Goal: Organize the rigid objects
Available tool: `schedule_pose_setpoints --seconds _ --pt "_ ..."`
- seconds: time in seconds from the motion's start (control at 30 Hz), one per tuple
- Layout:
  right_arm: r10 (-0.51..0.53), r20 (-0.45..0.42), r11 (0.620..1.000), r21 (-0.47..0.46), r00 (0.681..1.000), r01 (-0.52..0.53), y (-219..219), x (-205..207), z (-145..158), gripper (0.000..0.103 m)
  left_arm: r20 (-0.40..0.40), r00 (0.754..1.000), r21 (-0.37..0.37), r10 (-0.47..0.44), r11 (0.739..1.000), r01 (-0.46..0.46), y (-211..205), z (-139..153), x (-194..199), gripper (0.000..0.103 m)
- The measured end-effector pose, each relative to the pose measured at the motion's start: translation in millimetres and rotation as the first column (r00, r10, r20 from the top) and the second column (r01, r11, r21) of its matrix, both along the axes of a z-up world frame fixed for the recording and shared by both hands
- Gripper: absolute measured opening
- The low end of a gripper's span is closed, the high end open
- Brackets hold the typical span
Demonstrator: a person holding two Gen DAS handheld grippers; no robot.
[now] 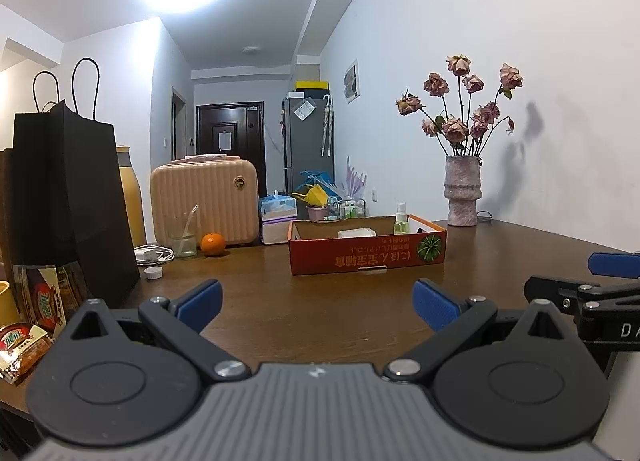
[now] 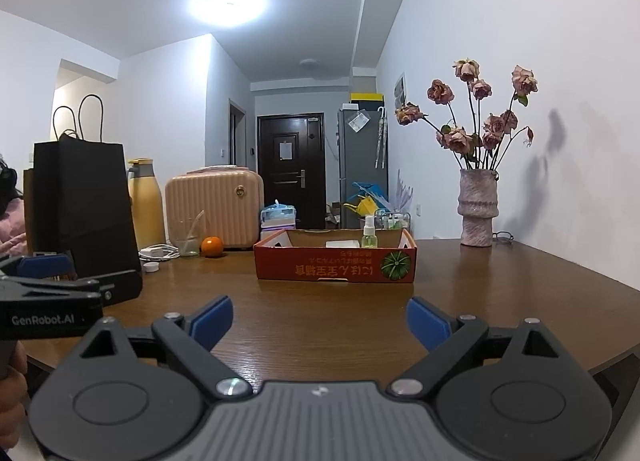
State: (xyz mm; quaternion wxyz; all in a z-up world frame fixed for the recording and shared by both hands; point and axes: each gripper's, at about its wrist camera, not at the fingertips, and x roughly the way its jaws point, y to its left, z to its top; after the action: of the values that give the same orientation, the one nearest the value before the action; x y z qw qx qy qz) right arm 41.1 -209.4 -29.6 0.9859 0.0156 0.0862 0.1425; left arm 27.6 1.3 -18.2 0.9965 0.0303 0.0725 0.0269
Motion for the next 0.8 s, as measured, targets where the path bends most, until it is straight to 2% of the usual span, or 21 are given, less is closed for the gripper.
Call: schedule_pose_setpoints --seconds 0.8 --pt "-0.009 0.008 1.0 0.006 1.0 0.009 -3.7 0.0 0.0 0.094 0.002 1.0 0.003 -0.002 1.0 0.002 -1.9 -0.1 -0.6 0.103"
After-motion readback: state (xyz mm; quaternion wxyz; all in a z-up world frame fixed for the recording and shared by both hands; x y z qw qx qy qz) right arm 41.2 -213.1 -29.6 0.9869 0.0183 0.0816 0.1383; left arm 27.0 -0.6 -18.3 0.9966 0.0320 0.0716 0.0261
